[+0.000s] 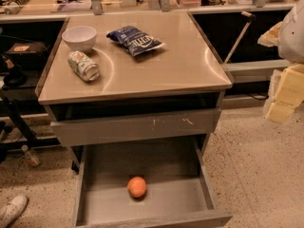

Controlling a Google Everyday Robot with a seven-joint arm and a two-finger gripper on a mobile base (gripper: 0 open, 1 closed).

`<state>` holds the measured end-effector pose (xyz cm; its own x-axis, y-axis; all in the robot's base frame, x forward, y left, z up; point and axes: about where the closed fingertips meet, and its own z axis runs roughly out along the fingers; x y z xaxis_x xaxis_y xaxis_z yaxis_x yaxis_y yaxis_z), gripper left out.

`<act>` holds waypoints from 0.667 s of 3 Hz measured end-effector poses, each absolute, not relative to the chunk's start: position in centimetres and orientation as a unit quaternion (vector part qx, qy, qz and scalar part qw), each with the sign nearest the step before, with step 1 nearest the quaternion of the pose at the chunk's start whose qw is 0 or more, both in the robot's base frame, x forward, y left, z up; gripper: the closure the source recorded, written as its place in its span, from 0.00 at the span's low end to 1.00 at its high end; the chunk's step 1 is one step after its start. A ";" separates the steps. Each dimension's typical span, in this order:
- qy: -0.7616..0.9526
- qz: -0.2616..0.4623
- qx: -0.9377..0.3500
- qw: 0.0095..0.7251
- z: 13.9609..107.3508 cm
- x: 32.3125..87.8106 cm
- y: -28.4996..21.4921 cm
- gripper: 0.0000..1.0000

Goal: Pick orange from middle drawer and place on counter

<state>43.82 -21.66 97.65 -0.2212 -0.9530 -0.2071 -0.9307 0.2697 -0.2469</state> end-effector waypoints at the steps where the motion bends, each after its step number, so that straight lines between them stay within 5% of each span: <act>1: 0.781 -0.035 -0.603 0.160 97.7 43.8 -21.7 0.00; 2: 0.780 -0.030 -0.604 0.163 95.5 43.6 -20.9 0.00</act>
Offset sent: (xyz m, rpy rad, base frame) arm -0.0063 0.0247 -0.0761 0.0387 0.0206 0.0158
